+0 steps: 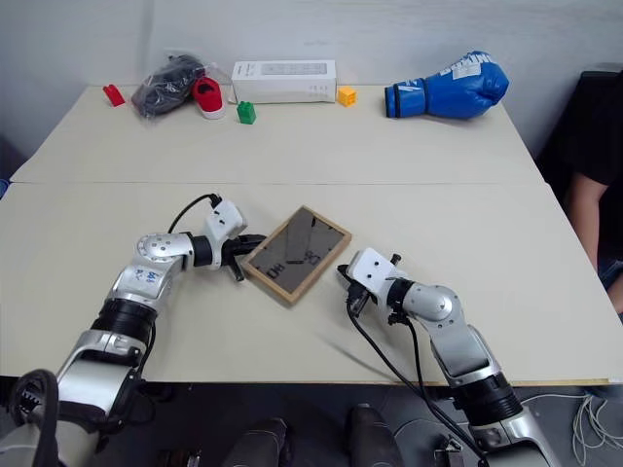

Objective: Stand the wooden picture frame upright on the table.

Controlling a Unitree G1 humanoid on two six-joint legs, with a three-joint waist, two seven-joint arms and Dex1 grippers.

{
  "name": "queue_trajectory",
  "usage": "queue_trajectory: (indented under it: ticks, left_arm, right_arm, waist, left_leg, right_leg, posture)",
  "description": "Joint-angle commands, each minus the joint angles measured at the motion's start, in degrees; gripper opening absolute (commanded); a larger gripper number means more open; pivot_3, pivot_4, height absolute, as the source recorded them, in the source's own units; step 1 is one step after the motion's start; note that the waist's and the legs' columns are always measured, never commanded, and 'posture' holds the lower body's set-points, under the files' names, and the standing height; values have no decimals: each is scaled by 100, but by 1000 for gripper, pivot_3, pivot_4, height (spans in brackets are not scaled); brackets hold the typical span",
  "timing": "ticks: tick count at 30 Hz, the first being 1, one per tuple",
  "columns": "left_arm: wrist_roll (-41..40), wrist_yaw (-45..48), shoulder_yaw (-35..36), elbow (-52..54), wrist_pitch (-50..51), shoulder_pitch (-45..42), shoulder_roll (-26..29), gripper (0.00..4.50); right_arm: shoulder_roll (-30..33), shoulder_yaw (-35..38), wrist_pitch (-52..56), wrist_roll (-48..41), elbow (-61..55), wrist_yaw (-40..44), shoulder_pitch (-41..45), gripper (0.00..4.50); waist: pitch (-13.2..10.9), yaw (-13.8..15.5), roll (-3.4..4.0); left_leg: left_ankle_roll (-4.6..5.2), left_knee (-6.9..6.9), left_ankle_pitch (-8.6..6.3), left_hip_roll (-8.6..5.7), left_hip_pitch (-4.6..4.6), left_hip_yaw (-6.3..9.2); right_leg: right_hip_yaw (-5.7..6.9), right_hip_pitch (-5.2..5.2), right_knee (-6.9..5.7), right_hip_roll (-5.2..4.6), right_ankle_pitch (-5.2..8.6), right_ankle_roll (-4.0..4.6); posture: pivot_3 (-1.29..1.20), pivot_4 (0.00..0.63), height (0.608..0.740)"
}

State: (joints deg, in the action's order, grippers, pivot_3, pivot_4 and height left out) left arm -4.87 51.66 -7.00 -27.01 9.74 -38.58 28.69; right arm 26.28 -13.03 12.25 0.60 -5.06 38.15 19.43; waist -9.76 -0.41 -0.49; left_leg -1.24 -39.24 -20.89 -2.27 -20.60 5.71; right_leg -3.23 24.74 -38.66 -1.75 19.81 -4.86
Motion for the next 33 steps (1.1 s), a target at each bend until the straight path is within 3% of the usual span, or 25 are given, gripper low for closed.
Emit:
queue_trajectory:
  ticks: [1,9,14,20,24,33]
  left_arm:
    - [-312,528,-55,1018,593,501,256,50]
    - [-685,230,173,2758,1553,1711,407,50]
    - [-1161,111,737,3131,2036,2052,553,50]
    - [-2208,539,1355,2765,3895,1868,1267,50]
    - [-2932,731,1215,1183,6937,336,1527,926]
    - [-2698,307,704,-705,7707,-1408,617,3681]
  right_arm:
    - [139,210,-23,-94,-122,102,51,0]
    - [577,378,-150,-230,125,550,11,0]
    - [848,468,-471,-235,442,811,32,0]
    - [1063,536,-830,-325,913,1149,263,0]
    - [961,363,-1143,-276,1334,1419,625,0]
    - [628,22,-1842,126,2361,1458,1283,0]
  waist:
    - [0,-2,0]
    - [0,17,0]
    - [0,19,0]
    - [0,7,1]
    - [-3,33,-6]
    - [-3,-145,-6]
  left_leg:
    - [0,0,0,0,0,0]
    - [3,2,-1,1,7,1]
    - [4,1,-2,1,8,1]
    - [4,3,-2,3,10,1]
    - [9,-3,-1,-3,10,7]
    - [5,-10,2,-9,9,7]
  right_leg:
    - [0,0,2,0,0,0]
    - [-1,-12,4,0,0,0]
    - [-2,-12,2,0,0,0]
    - [-1,-13,3,1,0,1]
    - [7,-18,1,1,-1,1]
    - [44,-13,-3,-13,-1,1]
  posture:
    - [0,150,740]
    - [0,150,740]
    - [0,150,740]
    - [0,150,740]
    - [0,150,740]
    - [0,150,740]
